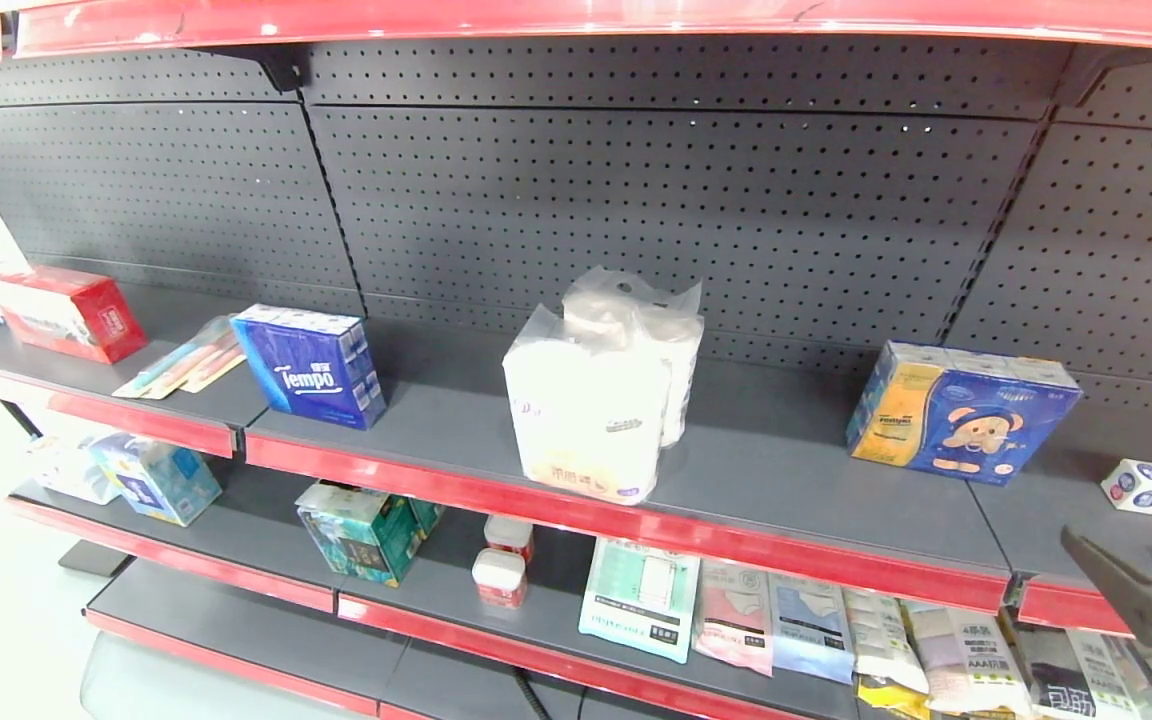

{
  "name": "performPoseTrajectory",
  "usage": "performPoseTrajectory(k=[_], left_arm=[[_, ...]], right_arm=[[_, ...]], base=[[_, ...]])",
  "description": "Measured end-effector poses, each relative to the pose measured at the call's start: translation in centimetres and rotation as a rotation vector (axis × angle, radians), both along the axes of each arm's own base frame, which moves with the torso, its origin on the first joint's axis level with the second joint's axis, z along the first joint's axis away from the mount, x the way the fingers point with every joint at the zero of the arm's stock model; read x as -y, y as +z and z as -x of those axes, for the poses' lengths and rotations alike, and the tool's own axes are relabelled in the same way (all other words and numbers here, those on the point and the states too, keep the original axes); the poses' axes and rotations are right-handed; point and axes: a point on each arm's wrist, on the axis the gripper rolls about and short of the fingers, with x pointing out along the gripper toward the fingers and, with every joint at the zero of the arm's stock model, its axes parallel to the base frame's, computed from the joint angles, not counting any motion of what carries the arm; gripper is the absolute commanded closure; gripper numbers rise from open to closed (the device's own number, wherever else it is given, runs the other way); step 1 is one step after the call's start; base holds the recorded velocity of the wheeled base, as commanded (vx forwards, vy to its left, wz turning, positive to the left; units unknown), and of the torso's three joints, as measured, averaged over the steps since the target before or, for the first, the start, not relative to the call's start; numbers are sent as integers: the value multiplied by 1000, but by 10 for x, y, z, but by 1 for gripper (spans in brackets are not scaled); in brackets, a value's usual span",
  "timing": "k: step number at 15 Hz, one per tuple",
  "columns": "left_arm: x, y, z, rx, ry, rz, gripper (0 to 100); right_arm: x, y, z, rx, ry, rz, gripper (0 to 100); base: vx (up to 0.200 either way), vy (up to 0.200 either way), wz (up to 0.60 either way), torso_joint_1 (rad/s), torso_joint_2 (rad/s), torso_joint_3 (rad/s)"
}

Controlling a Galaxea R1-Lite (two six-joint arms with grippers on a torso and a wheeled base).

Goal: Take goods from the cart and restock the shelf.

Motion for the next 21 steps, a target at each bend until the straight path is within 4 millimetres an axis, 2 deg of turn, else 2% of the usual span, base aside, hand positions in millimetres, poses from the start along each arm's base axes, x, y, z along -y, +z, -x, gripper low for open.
performPoseTrajectory(k=[4, 9, 12, 17, 21], left_arm=[[0, 0, 0, 0, 0, 0, 0], [0, 0, 0, 0, 0, 0, 0], [0, 0, 0, 0, -2, -1, 0], [0, 0, 0, 0, -4, -10, 0], [0, 0, 0, 0, -4, -12, 0]], right_arm=[[3, -18, 41, -16, 12, 4, 0], [6, -56, 95, -23, -4, 1, 0], [5, -62, 103, 70, -25, -56, 0], [5, -64, 106, 106, -26, -57, 0], [5, -64, 106, 107, -26, -60, 0]], base=[[0, 0, 0, 0, 0, 0], [0, 0, 0, 0, 0, 0], [0, 0, 0, 0, 0, 0], [0, 0, 0, 0, 0, 0], [0, 0, -600, 4, 0, 1]])
